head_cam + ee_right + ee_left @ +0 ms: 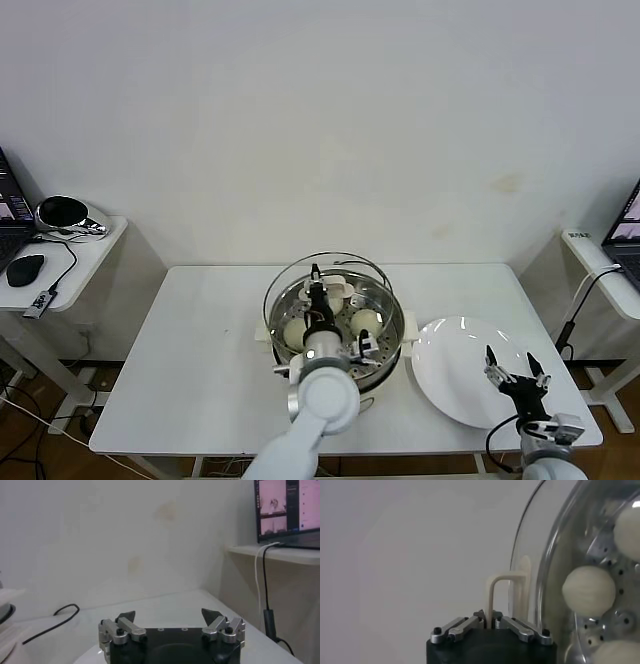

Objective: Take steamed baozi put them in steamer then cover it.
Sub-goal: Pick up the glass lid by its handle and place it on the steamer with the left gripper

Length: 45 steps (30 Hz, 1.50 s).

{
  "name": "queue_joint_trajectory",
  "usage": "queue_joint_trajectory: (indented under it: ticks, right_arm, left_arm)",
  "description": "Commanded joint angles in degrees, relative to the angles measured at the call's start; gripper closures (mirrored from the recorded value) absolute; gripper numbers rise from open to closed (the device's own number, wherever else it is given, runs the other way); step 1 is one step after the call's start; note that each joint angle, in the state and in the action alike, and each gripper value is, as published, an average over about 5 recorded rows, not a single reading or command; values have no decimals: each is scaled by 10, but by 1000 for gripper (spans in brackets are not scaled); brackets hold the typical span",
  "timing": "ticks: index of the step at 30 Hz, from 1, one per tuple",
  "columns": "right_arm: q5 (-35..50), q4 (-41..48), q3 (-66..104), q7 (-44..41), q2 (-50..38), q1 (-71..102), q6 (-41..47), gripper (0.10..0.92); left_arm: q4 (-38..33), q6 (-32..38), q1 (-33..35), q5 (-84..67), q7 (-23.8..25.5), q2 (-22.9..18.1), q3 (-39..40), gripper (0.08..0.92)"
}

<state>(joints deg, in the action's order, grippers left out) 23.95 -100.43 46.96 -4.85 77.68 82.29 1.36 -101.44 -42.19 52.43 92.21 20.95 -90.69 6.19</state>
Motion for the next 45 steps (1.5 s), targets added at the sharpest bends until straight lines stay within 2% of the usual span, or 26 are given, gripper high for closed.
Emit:
queue_joint_trajectory:
  ticks: [1, 15, 30, 45]
  right_arm:
    - [-2, 1, -1, 0, 0, 0, 0, 203]
    - [-4, 6, -5, -1, -2, 2, -5, 203]
    - [-7, 4, -6, 0, 0, 3, -6, 203]
    - [-7, 3, -5, -1, 2, 5, -9, 203]
  left_arm:
    - [18, -26, -8, 26, 22, -11, 32, 857]
    - [3, -26, 17, 70, 67, -9, 29, 857]
    - [-1, -25, 31, 74, 59, -1, 23, 857]
    - [18, -24, 35, 66, 21, -4, 26, 857]
